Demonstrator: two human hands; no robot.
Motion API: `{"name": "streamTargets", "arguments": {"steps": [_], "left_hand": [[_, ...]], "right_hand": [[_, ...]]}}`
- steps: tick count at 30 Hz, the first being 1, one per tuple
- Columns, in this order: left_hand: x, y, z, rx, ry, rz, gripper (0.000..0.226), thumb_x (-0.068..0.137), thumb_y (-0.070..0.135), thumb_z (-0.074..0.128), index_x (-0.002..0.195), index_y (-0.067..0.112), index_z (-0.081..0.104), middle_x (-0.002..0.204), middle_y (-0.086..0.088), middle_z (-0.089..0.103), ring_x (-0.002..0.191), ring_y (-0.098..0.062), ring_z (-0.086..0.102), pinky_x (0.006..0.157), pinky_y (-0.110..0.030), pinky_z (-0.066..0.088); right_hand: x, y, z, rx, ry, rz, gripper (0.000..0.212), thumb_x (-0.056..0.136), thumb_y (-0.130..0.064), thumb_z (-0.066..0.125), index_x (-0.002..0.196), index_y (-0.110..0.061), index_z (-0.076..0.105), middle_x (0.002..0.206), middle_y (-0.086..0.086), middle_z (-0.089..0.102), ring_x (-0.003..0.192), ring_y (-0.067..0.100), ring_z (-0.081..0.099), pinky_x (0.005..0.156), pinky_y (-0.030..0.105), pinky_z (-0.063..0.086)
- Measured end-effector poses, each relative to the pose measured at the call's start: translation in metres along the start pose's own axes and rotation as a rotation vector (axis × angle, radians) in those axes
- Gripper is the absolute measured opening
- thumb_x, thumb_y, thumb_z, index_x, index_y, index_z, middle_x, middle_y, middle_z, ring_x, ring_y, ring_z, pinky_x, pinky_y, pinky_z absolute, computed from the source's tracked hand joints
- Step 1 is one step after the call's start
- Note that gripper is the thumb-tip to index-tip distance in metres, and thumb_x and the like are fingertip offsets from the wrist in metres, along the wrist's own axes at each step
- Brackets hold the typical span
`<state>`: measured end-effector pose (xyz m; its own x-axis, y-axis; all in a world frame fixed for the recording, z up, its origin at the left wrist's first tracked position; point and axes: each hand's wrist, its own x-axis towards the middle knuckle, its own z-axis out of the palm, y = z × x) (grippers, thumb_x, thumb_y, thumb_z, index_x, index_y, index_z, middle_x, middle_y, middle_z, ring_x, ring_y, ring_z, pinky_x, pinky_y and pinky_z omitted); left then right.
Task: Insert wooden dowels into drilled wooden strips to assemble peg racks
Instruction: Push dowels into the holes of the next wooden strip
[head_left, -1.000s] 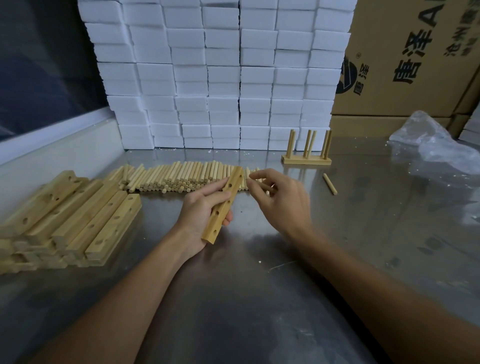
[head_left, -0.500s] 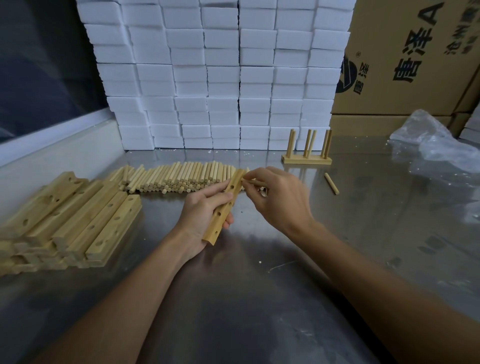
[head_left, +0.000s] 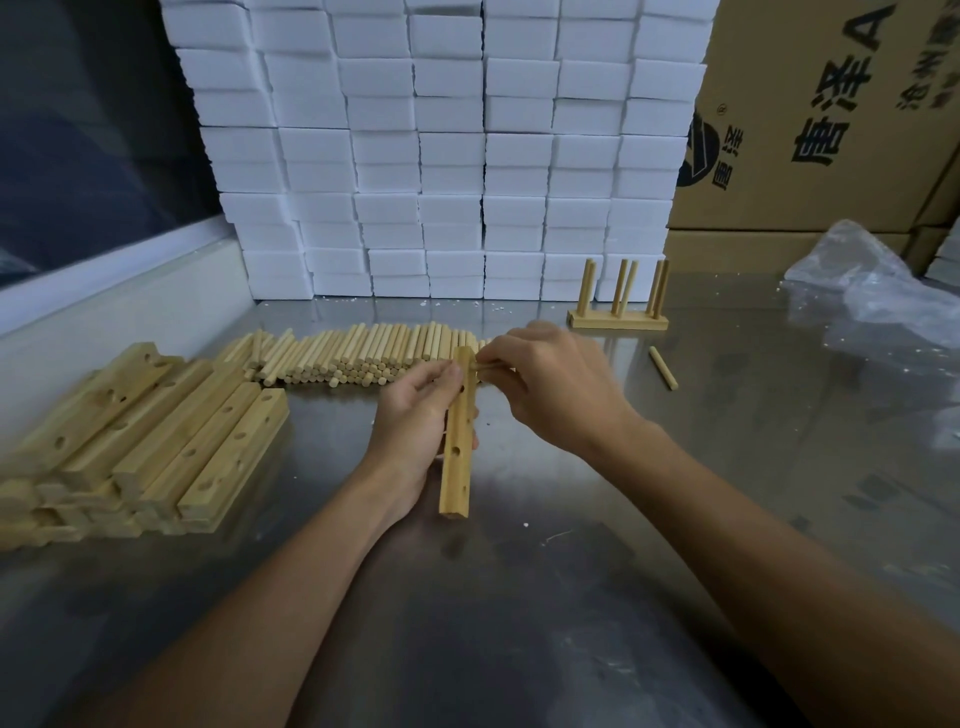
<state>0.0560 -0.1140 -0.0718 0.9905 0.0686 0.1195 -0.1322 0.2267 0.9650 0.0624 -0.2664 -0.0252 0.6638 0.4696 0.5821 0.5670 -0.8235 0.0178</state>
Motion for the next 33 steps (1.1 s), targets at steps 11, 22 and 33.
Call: {"name": "streamTargets", "arguments": {"steps": [11, 22, 33], "left_hand": [[-0.004, 0.005, 0.001, -0.064, -0.008, -0.042, 0.019, 0.101, 0.017, 0.053, 0.093, 0.008, 0.067, 0.063, -0.009, 0.057, 0.049, -0.017, 0.052, 0.043, -0.026, 0.045], [-0.008, 0.007, 0.003, -0.039, -0.011, -0.039, 0.021, 0.103, 0.017, 0.050, 0.095, 0.004, 0.065, 0.062, -0.011, 0.053, 0.046, -0.018, 0.048, 0.041, -0.024, 0.041], [-0.010, 0.006, 0.006, 0.087, 0.011, 0.043, 0.020, 0.103, 0.016, 0.051, 0.091, 0.002, 0.061, 0.063, -0.011, 0.050, 0.045, -0.013, 0.046, 0.041, -0.022, 0.040]], "right_hand": [[0.004, -0.002, -0.007, 0.126, -0.111, 0.052, 0.019, 0.093, -0.022, 0.062, 0.111, -0.018, 0.066, 0.102, -0.002, 0.066, 0.089, 0.019, 0.064, 0.075, 0.038, 0.055], [0.005, -0.006, -0.007, 0.002, -0.121, 0.060, 0.027, 0.102, -0.033, 0.047, 0.102, -0.019, 0.069, 0.089, 0.000, 0.068, 0.078, 0.022, 0.061, 0.069, 0.039, 0.053], [0.002, -0.006, 0.005, 0.287, -0.080, 0.244, 0.018, 0.094, -0.030, 0.064, 0.103, -0.017, 0.072, 0.083, -0.004, 0.071, 0.077, 0.014, 0.066, 0.074, 0.039, 0.058]]}}
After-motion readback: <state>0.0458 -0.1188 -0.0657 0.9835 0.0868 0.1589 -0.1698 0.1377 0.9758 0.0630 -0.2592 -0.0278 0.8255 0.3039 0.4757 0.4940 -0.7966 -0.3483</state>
